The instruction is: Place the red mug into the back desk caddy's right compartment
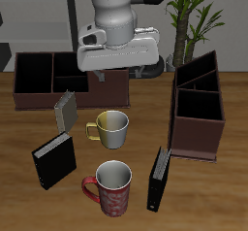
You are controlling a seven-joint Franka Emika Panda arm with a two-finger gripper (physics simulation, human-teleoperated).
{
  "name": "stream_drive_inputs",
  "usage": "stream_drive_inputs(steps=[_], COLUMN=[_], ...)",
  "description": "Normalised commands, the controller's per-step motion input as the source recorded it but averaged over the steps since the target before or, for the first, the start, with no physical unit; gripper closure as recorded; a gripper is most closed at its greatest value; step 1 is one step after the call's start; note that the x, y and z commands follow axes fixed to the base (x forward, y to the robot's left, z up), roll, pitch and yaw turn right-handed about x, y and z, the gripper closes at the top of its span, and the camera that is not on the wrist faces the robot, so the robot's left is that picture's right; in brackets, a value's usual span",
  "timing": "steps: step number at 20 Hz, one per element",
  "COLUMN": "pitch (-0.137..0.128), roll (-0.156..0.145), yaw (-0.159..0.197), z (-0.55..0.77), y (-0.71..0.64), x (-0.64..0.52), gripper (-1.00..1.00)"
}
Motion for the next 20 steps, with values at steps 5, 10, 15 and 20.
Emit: stream_drive_inputs(steps=[5, 10, 15, 20], pitch=[0.0, -0.009, -0.034, -0.054], roll=[-0.008, -0.042, 0.013, -0.013], yaw=[-0.011, -0.028, -0.003, -0.079], z=[-0.02, -0.03, -0.1, -0.02], y=[-0.24, -0.26, -0.03, -0.09], x=[0.29, 0.28, 0.19, 0.15], gripper=[-1.0, -1.0, -1.0, -1.0])
